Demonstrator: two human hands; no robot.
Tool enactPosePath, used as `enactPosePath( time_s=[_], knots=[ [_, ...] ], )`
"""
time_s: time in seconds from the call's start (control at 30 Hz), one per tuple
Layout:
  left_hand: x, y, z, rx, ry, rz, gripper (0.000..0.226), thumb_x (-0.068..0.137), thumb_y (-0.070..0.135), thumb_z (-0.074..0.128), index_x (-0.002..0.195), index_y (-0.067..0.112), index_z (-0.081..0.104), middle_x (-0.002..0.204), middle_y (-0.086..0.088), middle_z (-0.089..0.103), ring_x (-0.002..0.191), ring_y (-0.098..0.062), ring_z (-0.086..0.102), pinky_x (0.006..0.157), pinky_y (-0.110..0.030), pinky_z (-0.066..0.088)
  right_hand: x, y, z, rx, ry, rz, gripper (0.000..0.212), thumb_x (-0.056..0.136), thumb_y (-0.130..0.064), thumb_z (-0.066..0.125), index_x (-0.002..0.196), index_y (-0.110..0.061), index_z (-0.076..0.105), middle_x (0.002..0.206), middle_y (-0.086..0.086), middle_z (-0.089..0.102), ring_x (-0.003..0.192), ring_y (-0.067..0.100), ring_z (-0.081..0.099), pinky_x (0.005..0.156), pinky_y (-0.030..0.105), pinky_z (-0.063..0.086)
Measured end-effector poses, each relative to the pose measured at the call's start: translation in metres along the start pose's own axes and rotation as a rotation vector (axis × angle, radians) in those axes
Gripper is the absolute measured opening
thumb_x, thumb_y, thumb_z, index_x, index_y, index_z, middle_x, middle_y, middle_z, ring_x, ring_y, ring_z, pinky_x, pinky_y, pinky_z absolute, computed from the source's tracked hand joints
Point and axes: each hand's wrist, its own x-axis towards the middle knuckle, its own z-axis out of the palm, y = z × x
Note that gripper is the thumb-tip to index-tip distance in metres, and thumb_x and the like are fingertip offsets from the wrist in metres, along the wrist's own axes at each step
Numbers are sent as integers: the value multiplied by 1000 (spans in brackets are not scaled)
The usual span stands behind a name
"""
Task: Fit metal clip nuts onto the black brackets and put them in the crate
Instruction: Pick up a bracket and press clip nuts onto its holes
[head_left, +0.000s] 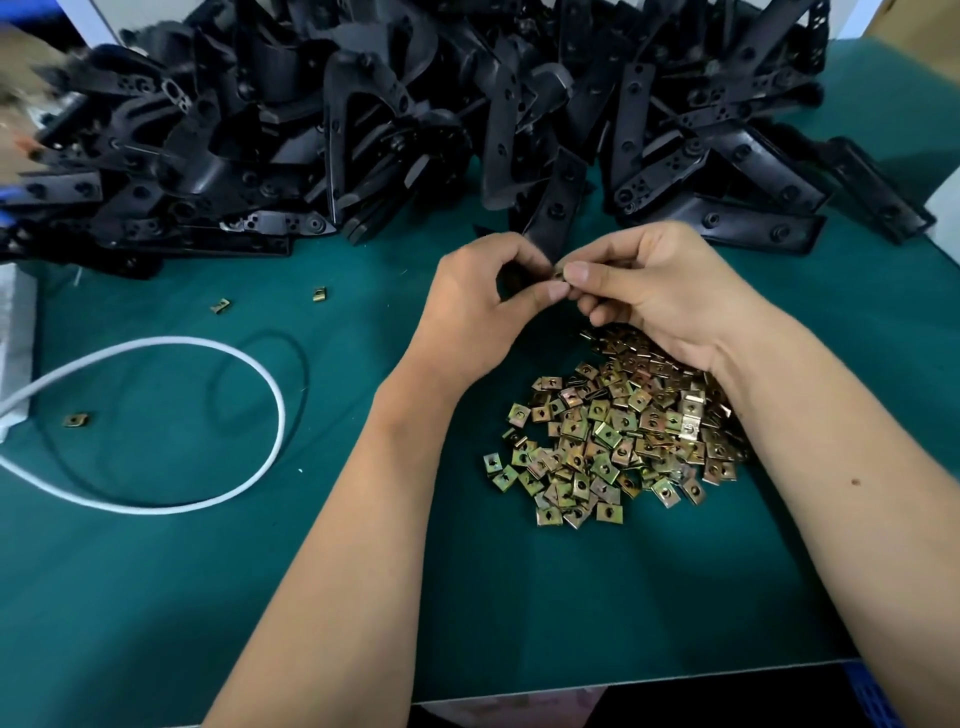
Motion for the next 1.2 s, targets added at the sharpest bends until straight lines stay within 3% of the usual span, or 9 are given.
enactPosePath(
  time_s=[0.13, 0.33, 0.47, 0.57, 0.73, 0.87, 1.0, 1.1, 1.2],
  knots=[
    [1, -1, 1, -92, -53, -54, 19, 90, 21, 79, 94, 4, 73, 91, -8, 72, 84, -20, 64, 81, -33, 52, -1, 0, 0, -1, -14, 12, 20, 72, -18, 78, 89, -8, 78, 71, 4, 72, 58, 8, 63, 51, 15, 52],
    [0, 2, 5, -220, -24, -69, 20, 92, 18, 77, 93, 0, 69, 85, -10, 69, 73, -7, 56, 67, -20, 46, -3, -5, -1, 36, -11, 47, 26, 73, -17, 77, 96, -5, 77, 72, 5, 72, 55, 5, 60, 48, 12, 49],
    [0, 2, 6, -259, -13, -39, 19, 91, 14, 78, 99, 0, 69, 93, -12, 71, 80, -12, 63, 73, -23, 51, -3, -7, 1, 57, 30, 85, 27, 68, -19, 79, 91, -4, 77, 68, 4, 72, 52, 5, 60, 47, 12, 48],
    [-1, 2, 6, -213, -33, -5, 17, 88, 13, 80, 102, 5, 74, 93, -6, 75, 84, -21, 70, 75, -34, 58, -3, -6, 1, 80, 32, 106, 25, 68, -18, 79, 88, -4, 75, 67, 4, 72, 52, 5, 61, 46, 12, 48],
    [-2, 3, 6, -118, 42, 44, 10, 85, 9, 82, 87, 4, 75, 74, -4, 73, 62, -17, 69, 60, -33, 60, -3, -7, 2, 33, 4, 133, 24, 70, -21, 79, 85, -3, 76, 67, 6, 71, 53, 6, 61, 47, 12, 48],
    [-3, 6, 9, 51, 109, 171, 10, 84, 8, 80, 81, 5, 71, 74, -2, 68, 67, -20, 64, 64, -43, 54, -4, -7, 2, 40, 7, 137, 30, 70, -22, 78, 92, -2, 75, 70, 4, 70, 55, 6, 59, 48, 13, 48],
    [-2, 11, 14, 198, 200, 284, 11, 84, 6, 77, 81, 5, 66, 78, 1, 62, 69, -18, 57, 62, -38, 49, -3, -8, 0, 80, 20, 147, 31, 69, -23, 77, 92, -4, 74, 73, 4, 66, 54, 6, 54, 45, 12, 42],
    [-2, 11, 14, 213, 136, 284, 10, 82, 5, 78, 82, 6, 68, 79, 5, 61, 69, -13, 56, 63, -33, 48, -3, -8, -4, 31, 4, 173, 27, 68, -23, 77, 89, -5, 74, 73, 6, 61, 54, 7, 48, 40, 10, 38],
    [-3, 11, 12, 225, 57, 286, 10, 80, 3, 79, 82, 7, 70, 78, 1, 66, 72, -17, 61, 66, -41, 52, -4, -9, -12, -64, -47, 204, 28, 69, -23, 76, 91, -5, 72, 70, 6, 59, 55, 9, 45, 39, 9, 35]
  ],
)
